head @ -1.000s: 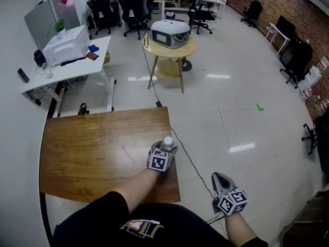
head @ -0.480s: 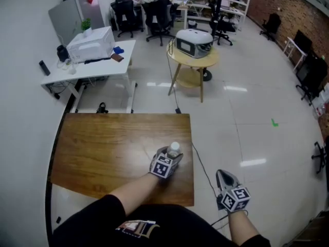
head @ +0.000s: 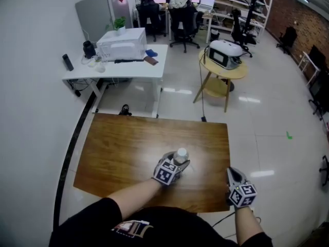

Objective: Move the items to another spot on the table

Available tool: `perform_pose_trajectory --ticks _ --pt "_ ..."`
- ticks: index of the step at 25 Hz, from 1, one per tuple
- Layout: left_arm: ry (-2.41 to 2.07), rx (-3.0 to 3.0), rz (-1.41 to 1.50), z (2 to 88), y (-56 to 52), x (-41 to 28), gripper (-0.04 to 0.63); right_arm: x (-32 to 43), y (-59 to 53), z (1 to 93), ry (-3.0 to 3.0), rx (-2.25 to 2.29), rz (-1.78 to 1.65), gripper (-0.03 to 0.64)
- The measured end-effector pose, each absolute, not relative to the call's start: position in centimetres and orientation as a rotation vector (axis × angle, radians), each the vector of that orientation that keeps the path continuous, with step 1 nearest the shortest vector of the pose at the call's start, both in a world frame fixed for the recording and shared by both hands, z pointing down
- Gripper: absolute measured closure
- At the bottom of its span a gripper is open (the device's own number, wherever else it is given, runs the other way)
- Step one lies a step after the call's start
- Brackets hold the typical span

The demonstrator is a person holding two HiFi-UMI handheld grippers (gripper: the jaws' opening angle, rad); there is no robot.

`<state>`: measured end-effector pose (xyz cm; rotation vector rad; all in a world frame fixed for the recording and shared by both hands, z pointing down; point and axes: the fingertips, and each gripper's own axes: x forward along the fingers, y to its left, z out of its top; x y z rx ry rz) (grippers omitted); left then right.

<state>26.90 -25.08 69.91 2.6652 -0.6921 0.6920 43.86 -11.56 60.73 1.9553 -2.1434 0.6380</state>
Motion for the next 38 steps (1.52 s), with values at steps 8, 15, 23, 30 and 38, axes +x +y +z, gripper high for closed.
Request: perform_pose_trajectory --ticks 8,15,23,30,38 --pt "-0.817 2.616 0.701 69.1 -29.2 12.0 0.281 32.9 -17.0 60.9 -2.195 1.816 0.596 0.601" --pt "-1.025 2.549 0.668 68.8 -31.7 1.8 0.281 23.4 -22.0 60.9 -2.358 1.58 0.582 0.6" --pt "-1.176 2.433 0.626 70.0 -35.8 -14.1 0.281 9.2 -25.5 60.5 -2.422 1.424 0.568 0.6" --pt "-1.221 2.385 0.719 73.1 -40.5 -28.6 0.281 -4.0 -27.9 62.1 -2.423 1.379 0.587 0.6" --pt "-1.257 2.337 0.732 76.9 -44.0 -33.8 0.279 -8.9 -28.2 62.6 -2.389 1.362 0.612 0.6"
